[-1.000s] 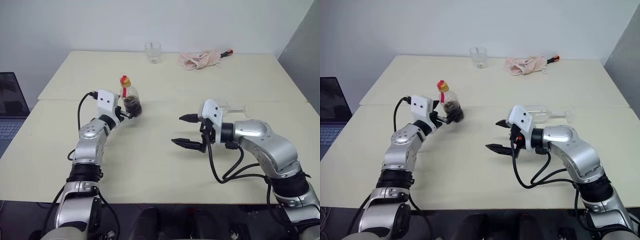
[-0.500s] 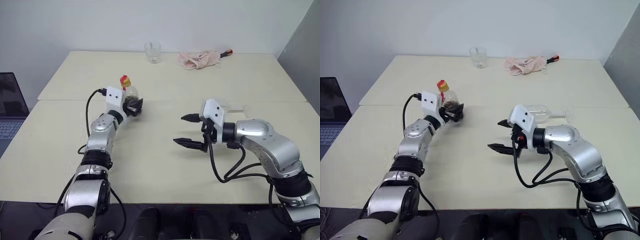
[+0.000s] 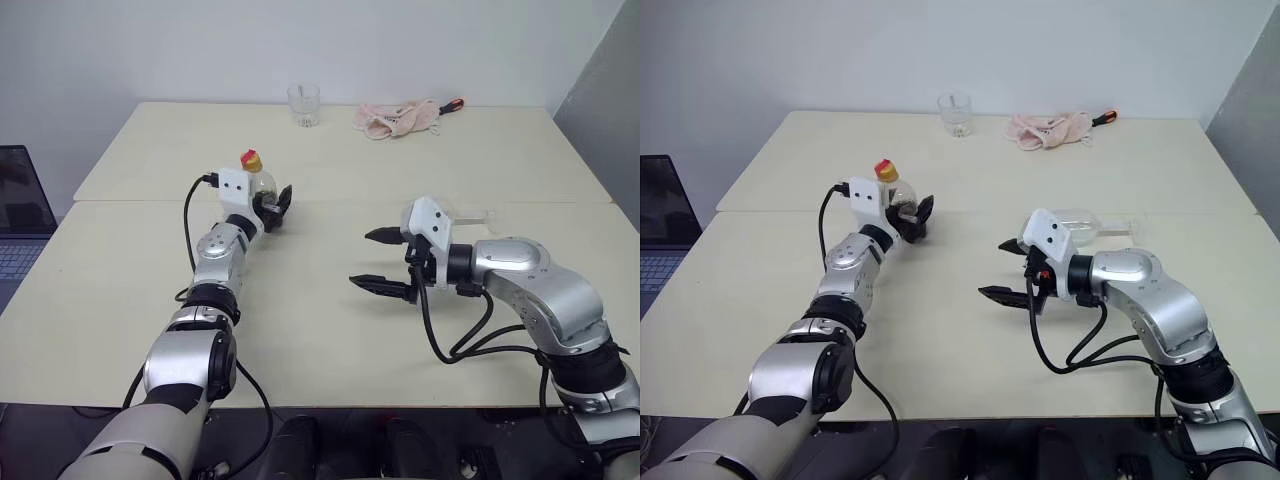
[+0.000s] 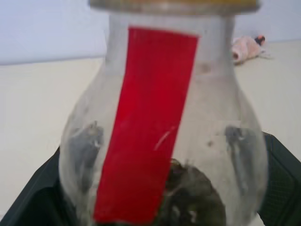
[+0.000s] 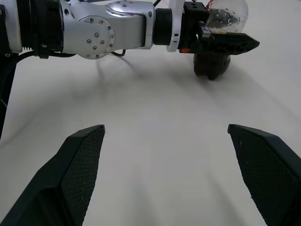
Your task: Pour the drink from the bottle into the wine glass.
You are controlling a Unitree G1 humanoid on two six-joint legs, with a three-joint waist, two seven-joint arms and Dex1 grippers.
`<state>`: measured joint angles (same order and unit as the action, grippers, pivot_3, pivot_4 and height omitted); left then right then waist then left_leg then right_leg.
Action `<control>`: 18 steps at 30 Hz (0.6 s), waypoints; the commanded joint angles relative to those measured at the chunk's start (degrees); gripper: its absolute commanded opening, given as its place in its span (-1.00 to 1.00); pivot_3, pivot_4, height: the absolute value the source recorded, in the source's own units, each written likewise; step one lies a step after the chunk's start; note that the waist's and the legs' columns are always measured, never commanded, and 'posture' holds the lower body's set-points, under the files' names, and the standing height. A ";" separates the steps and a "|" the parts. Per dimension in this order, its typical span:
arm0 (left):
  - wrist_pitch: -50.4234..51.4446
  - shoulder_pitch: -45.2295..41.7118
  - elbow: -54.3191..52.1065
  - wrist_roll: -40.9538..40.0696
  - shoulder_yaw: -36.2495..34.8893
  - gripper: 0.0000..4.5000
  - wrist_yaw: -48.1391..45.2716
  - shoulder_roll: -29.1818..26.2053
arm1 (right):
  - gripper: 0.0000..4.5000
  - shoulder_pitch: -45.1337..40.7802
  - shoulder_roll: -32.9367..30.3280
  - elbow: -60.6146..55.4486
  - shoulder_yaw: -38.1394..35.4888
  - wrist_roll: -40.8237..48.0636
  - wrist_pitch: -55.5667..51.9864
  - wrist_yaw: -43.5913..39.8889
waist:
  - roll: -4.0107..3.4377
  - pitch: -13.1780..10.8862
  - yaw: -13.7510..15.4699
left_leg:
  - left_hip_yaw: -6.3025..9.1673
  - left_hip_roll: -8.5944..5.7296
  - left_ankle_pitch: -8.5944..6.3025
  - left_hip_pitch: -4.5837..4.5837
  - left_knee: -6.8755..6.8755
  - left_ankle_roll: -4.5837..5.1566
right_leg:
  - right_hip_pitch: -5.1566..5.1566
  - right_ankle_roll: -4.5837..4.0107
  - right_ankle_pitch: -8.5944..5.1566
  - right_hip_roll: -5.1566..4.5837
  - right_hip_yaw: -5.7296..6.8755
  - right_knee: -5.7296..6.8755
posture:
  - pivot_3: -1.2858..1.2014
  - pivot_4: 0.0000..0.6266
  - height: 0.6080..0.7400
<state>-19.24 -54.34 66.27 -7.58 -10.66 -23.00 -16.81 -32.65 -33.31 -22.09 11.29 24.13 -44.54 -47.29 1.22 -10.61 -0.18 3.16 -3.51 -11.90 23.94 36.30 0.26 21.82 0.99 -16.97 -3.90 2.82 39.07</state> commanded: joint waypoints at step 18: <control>4.04 6.04 -15.65 -3.30 3.58 -0.08 -19.03 0.12 | 1.00 -3.99 2.94 -1.62 -10.13 2.39 -8.64 10.77 | 0.00 0.00 0.00 | -0.01 0.00 0.01 0.08 0.02 -0.02 | 0.08 0.00 0.01 0.00 -0.01 0.03 | 0.03 -0.52 1.00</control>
<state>-20.36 -50.01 60.35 -8.65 -9.87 -34.83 -16.51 -35.68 -30.43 -22.03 5.71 24.83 -50.59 -39.03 1.22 -10.62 -0.18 3.15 -3.51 -11.89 24.03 36.32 0.23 21.92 0.99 -16.96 -3.90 2.79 39.10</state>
